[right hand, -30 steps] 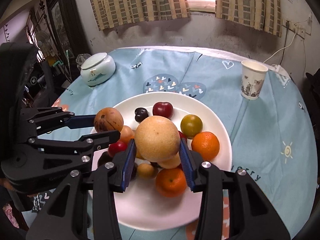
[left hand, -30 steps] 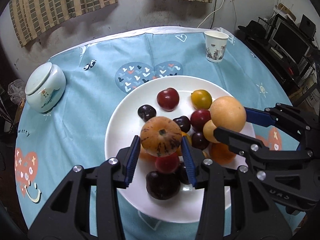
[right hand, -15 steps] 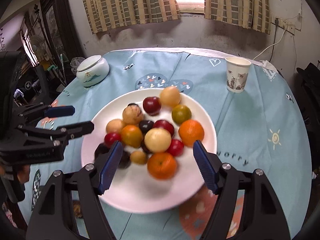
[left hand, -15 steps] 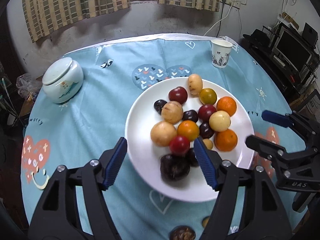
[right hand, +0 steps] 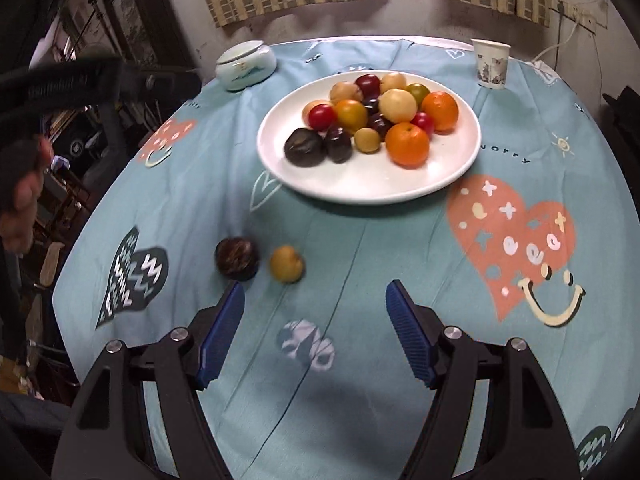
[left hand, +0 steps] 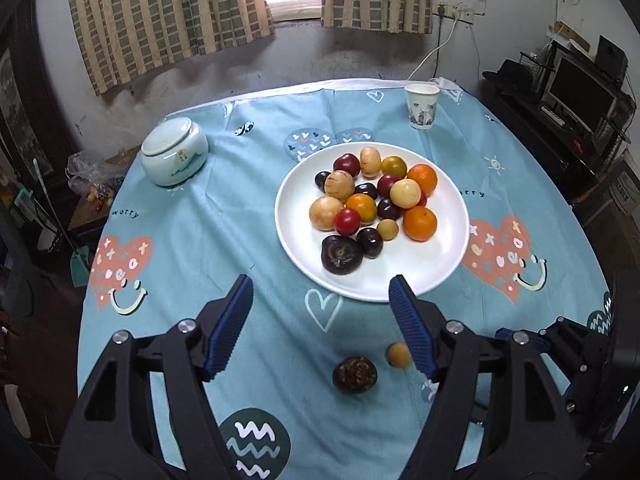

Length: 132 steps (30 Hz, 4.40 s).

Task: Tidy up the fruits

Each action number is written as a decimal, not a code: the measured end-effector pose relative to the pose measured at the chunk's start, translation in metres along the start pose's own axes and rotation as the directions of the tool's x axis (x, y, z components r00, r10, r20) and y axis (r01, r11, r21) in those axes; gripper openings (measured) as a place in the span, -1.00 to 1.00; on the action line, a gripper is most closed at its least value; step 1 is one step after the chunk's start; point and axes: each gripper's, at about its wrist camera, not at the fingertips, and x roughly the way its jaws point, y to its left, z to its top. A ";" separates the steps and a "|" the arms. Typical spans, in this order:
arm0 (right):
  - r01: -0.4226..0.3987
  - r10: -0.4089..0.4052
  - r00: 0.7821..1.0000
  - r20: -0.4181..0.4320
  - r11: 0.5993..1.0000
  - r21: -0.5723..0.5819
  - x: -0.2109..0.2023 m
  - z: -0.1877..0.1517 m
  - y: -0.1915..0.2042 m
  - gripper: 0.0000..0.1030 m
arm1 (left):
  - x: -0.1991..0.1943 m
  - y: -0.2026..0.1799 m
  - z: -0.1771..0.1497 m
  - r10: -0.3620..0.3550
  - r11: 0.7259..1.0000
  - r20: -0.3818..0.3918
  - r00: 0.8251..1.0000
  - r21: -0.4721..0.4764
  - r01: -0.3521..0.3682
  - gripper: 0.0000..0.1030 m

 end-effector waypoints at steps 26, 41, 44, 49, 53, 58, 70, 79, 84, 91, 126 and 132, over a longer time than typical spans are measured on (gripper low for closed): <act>0.084 -0.110 0.989 -0.102 0.968 -0.235 0.071 0.016 0.034 0.18 | 0.029 0.055 -0.103 -0.072 0.983 -0.239 0.968 -0.184 0.028 0.40; 0.037 -0.080 0.986 -0.146 0.961 -0.275 0.089 0.020 0.033 -0.41 | 0.039 0.030 -0.091 -0.067 0.992 -0.245 0.967 -0.121 0.038 0.45; 0.013 -0.060 0.986 -0.158 0.960 -0.279 0.090 0.021 0.037 -0.50 | 0.040 0.027 -0.090 -0.069 0.993 -0.249 0.966 -0.113 0.041 0.45; -0.016 -0.023 0.988 -0.155 0.970 -0.244 0.079 0.019 0.034 -0.50 | 0.043 0.022 -0.089 -0.076 0.994 -0.253 0.964 -0.099 0.053 0.45; -0.022 -0.006 0.989 -0.146 0.981 -0.192 0.069 0.017 0.025 -0.50 | 0.049 0.014 -0.087 -0.093 0.994 -0.255 0.962 -0.079 0.075 0.45; -0.005 -0.013 0.990 -0.140 0.991 -0.132 0.059 0.009 0.010 -0.50 | 0.069 0.001 -0.089 -0.111 0.994 -0.258 0.960 -0.048 0.102 0.45; -0.011 0.002 0.989 -0.149 0.998 -0.056 0.058 -0.004 -0.007 -0.50 | 0.110 -0.010 -0.088 -0.135 0.991 -0.307 0.942 -0.028 0.133 0.45; -0.015 0.007 0.988 -0.155 0.999 -0.052 0.056 -0.005 -0.005 -0.50 | 0.108 -0.013 -0.087 -0.141 0.990 -0.306 0.942 -0.015 0.143 -0.10; -0.014 0.005 0.989 -0.147 0.998 -0.060 0.050 -0.009 0.002 -0.50 | 0.089 -0.014 -0.082 -0.142 0.989 -0.265 0.954 -0.008 0.146 -0.11; -0.016 0.008 0.992 -0.125 0.998 -0.060 0.034 -0.016 0.010 -0.50 | 0.052 -0.025 -0.080 -0.146 0.987 -0.197 0.969 0.030 0.155 -0.11; -0.035 0.030 0.996 -0.080 0.997 -0.064 0.012 -0.022 0.021 -0.50 | 0.005 0.014 -0.083 -0.182 0.983 -0.084 0.980 -0.050 0.178 -0.11; -0.035 0.029 0.994 -0.103 0.998 -0.058 0.011 -0.035 0.026 -0.50 | 0.012 0.021 -0.110 -0.160 0.986 -0.154 0.975 -0.070 0.150 -0.11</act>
